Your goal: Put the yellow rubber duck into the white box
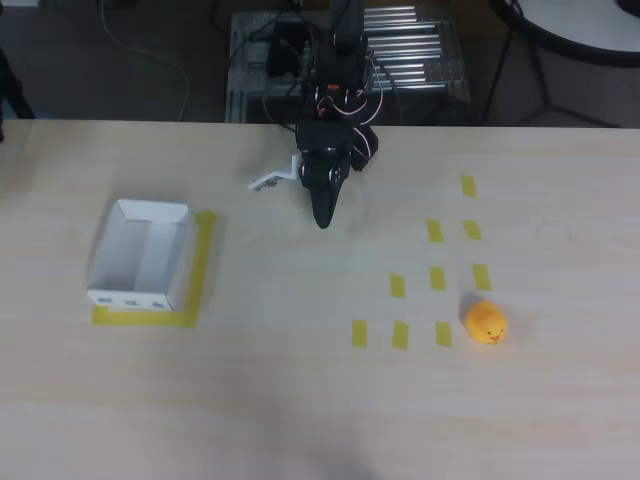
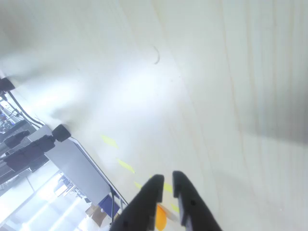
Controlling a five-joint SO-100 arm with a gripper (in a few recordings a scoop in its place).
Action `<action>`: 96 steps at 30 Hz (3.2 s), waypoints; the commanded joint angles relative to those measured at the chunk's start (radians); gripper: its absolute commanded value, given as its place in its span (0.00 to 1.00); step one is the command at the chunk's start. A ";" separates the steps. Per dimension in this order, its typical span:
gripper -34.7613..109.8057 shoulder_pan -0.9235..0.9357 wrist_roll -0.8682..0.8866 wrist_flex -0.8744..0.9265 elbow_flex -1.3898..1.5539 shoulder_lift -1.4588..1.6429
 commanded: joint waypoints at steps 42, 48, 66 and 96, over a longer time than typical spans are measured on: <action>0.24 -0.061 -0.006 0.003 0.008 0.051; 0.24 -0.005 -0.187 -0.216 -0.114 -0.087; 0.30 -0.163 -0.669 -0.029 -1.065 -1.052; 0.66 -0.546 -0.770 0.334 -2.166 -2.221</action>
